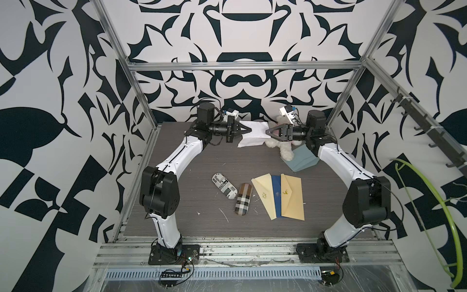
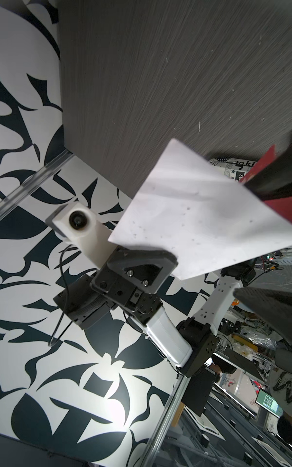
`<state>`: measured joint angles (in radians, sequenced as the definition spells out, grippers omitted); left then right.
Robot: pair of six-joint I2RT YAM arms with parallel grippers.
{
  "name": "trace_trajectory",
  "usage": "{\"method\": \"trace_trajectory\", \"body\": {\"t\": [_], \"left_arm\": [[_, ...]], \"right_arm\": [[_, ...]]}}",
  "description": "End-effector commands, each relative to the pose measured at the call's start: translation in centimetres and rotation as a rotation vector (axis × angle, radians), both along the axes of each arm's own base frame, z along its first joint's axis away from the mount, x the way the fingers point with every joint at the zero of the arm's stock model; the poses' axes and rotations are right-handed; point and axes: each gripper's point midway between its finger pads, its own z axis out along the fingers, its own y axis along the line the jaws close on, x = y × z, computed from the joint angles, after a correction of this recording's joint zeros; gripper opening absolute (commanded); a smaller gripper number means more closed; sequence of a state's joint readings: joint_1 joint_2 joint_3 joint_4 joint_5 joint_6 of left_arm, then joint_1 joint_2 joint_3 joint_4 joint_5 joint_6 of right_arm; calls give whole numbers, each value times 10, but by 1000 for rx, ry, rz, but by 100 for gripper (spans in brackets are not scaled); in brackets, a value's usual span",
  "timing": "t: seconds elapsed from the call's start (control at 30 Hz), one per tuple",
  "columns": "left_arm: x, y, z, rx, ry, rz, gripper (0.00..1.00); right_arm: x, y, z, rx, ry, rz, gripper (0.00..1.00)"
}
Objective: Take the letter paper out of the envelope
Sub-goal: Unfold the letter paper.
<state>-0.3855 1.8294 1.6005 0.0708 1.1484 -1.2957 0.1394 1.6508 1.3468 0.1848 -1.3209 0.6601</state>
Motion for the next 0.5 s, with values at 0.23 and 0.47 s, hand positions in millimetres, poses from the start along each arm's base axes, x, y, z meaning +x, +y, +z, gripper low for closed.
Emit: {"method": "trace_trajectory", "body": {"t": [0.23,0.47], "left_arm": [[4,-5,5,-11,-8,-12,0],[6,-6,3,-8,-8,-16,0]], "right_arm": [[-20,14,7,31,11,95,55],[-30,13,9,11,23,104,45]]}}
